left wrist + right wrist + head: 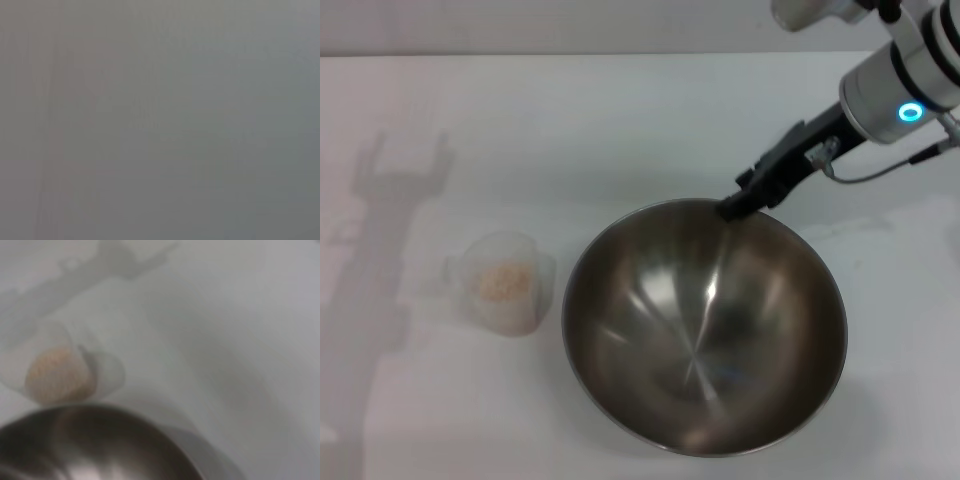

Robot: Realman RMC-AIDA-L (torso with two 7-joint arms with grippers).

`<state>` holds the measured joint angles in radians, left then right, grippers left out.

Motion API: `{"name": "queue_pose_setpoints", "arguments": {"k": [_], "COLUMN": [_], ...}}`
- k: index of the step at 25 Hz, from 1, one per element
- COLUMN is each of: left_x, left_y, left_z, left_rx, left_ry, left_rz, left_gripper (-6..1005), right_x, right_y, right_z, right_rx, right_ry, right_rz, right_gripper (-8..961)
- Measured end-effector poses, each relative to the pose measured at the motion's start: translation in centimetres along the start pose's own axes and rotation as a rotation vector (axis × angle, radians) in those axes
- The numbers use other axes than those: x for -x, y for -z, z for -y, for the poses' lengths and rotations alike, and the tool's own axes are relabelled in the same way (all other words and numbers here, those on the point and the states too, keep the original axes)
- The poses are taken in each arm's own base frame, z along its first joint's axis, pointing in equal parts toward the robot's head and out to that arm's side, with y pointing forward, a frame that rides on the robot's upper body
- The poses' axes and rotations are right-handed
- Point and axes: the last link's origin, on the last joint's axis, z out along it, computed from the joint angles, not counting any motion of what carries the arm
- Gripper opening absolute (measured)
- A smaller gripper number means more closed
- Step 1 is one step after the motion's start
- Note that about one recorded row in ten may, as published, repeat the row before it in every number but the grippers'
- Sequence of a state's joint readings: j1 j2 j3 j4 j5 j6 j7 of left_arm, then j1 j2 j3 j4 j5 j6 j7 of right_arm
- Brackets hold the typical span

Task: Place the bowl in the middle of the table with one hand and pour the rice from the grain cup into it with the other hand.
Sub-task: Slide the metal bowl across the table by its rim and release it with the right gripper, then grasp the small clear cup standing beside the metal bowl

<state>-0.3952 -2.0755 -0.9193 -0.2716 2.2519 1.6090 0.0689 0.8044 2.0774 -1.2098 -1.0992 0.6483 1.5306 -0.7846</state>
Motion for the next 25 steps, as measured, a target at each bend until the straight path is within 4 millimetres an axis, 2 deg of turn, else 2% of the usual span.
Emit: {"name": "queue_pose_setpoints", "arguments": {"k": [9,11,12,14,16,17,18,20,21,22,25], "left_x": [-0.1,-0.1,-0.1,0.0,0.2,0.3,0.3,0.4,0.4,0.4,0.5], "left_y": [0.9,1.2,1.2,1.5,1.7,1.7,1.7,1.8,1.8,1.8,2.1], "left_z": [0.8,1.0,1.0,1.3,1.4,1.4,1.4,1.4,1.4,1.4,1.5], "left_rx": [-0.030,-0.039,-0.039,-0.046,-0.048,-0.048,-0.048,-0.046,-0.046,-0.046,-0.046], "left_ry": [-0.012,-0.017,-0.017,-0.018,-0.016,-0.016,-0.016,-0.016,-0.016,-0.016,-0.017], "left_rz": [0.002,0.008,0.008,0.019,0.032,0.038,0.041,0.048,0.048,0.048,0.058], "left_gripper": [785,785,785,785,785,785,785,785,785,785,785], "right_x": [2.8,3.8,3.8,4.2,4.2,4.2,4.2,4.0,3.5,3.5,2.0], "right_y": [1.8,2.1,2.1,2.2,2.2,2.2,2.0,1.8,1.4,1.4,0.9], "right_z": [-0.2,0.3,0.3,0.5,0.4,0.4,-0.1,-0.5,-1.3,-1.3,-2.5], "right_rx": [-0.088,-0.230,-0.230,-0.346,-0.533,-0.533,-0.664,-0.722,-0.826,-0.826,-0.975], "right_ry": [0.108,0.182,0.182,0.226,0.308,0.308,0.375,0.402,0.444,0.444,0.466], "right_rz": [0.151,0.264,0.264,0.348,0.475,0.475,0.569,0.619,0.726,0.726,0.924], "right_gripper": [487,502,502,502,502,502,501,501,501,501,501]}}
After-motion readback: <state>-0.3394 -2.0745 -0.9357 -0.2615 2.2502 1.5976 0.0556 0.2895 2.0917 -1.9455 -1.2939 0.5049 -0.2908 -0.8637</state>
